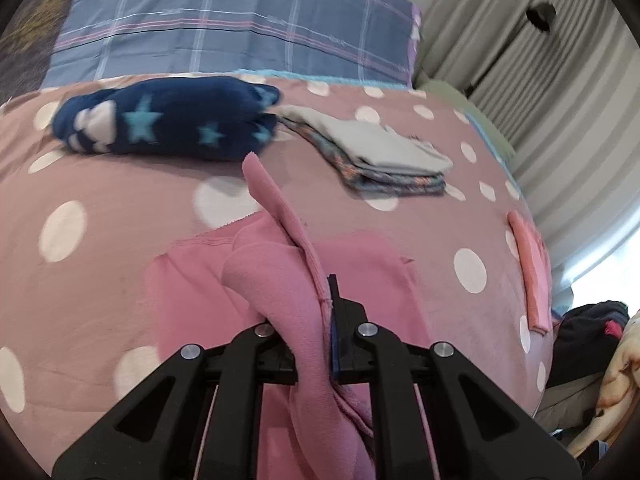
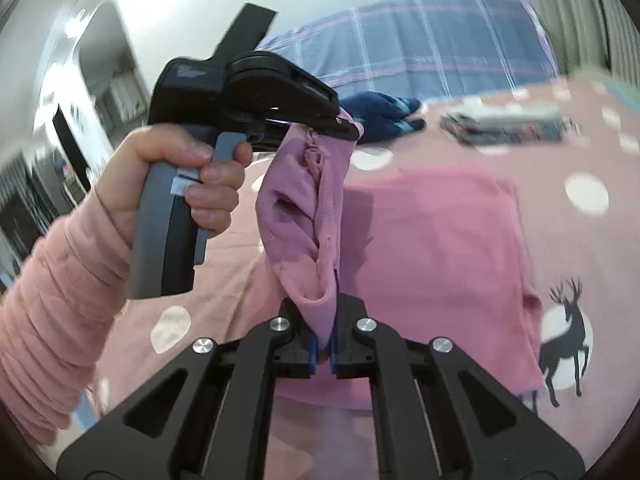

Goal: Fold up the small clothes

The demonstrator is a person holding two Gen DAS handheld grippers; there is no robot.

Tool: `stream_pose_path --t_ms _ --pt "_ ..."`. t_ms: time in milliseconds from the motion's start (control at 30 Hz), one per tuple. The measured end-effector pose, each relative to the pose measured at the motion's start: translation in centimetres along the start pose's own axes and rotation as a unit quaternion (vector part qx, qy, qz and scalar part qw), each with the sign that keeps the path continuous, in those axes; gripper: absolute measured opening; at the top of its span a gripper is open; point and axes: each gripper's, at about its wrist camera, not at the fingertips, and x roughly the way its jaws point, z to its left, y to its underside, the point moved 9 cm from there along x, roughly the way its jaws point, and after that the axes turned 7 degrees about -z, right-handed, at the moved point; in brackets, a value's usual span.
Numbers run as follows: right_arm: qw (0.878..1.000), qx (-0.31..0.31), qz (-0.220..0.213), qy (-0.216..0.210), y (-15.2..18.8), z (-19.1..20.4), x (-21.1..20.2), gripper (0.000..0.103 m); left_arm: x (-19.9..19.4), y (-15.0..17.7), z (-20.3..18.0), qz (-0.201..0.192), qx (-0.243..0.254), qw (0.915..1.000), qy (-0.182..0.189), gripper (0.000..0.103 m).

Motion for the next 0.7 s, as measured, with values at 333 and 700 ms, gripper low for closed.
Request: stream_pose_path --t_ms 333,700 --pt "0.995 0.1 0.003 -0.005 1.8 -8.6 -1.5 0.004 8.1 2.3 -7.2 0.068 0.118 0.9874 -0.081 0.01" --pt "0.98 0.184 0.047 -0.057 5.1 -12.3 -0.3 0.005 10.4 1.7 -10.1 0.067 0.178 0.9722 -0.137 0.031"
